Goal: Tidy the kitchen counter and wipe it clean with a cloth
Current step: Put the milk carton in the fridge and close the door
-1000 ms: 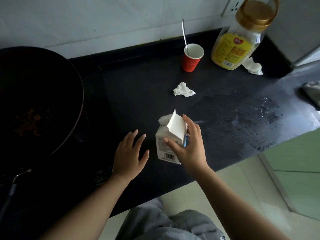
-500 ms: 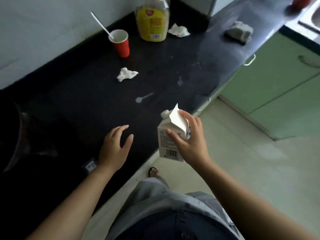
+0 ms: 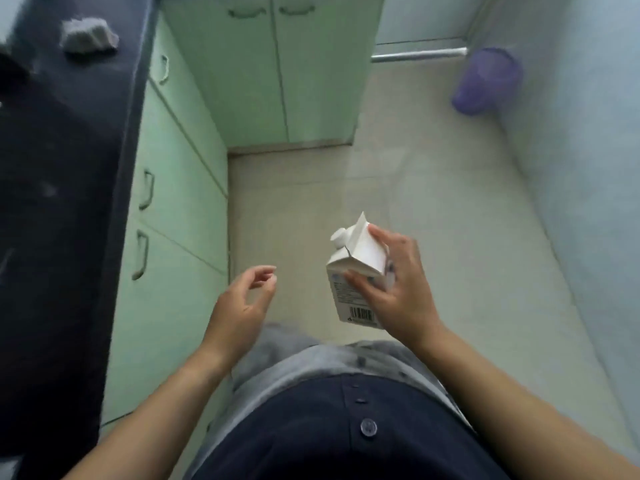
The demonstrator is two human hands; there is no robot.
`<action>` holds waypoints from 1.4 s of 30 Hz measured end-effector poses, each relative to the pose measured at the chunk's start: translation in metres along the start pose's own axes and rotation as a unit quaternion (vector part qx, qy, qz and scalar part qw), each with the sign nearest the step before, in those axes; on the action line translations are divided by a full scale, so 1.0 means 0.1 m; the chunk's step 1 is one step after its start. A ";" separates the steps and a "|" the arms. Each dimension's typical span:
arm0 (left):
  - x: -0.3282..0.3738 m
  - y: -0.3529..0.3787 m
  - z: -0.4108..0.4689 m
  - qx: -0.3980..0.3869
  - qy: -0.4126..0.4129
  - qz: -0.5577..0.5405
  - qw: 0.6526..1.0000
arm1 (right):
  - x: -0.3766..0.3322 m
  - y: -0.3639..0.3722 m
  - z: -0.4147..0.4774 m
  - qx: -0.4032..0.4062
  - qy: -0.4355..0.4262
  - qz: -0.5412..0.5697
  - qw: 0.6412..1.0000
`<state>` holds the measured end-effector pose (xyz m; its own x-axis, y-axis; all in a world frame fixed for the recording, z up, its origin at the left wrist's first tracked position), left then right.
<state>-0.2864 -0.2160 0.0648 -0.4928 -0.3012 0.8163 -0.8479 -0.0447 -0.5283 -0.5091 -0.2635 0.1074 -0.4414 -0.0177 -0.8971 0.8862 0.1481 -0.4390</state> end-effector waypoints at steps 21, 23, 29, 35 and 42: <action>2.22 3.68 -0.43 -0.532 0.175 0.070 0.825 | 1.45 -2.37 -2.75 0.587 0.329 0.051 0.738; 2.43 4.06 -0.44 -0.581 0.183 0.095 0.787 | 1.49 -2.54 -2.82 0.620 0.346 0.032 0.703; 3.08 5.00 -0.68 -0.663 0.256 0.130 0.692 | 1.57 -3.01 -2.93 0.700 0.365 -0.003 0.613; 3.39 5.60 -1.30 -0.722 0.298 0.160 0.603 | 1.58 -3.17 -3.41 0.774 0.378 0.003 0.507; 3.62 6.25 -2.11 -0.744 0.345 0.172 0.545 | 1.83 -3.44 -4.13 0.817 0.390 0.027 0.425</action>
<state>-1.0366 -0.1519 0.0794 -0.1941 0.4058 0.8931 0.3519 0.8786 -0.3228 -0.9530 0.0910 0.1152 0.2379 0.3690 -0.8985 -0.4671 -0.7676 -0.4389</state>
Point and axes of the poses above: each hand's wrist, its own z-axis towards the middle knuckle, its own y-axis out of the palm, x = y × z, the point moved 6 cm from there along z, towards the middle knuckle, and after that the axes turned 2 degrees about y, right-handed, at the moved point
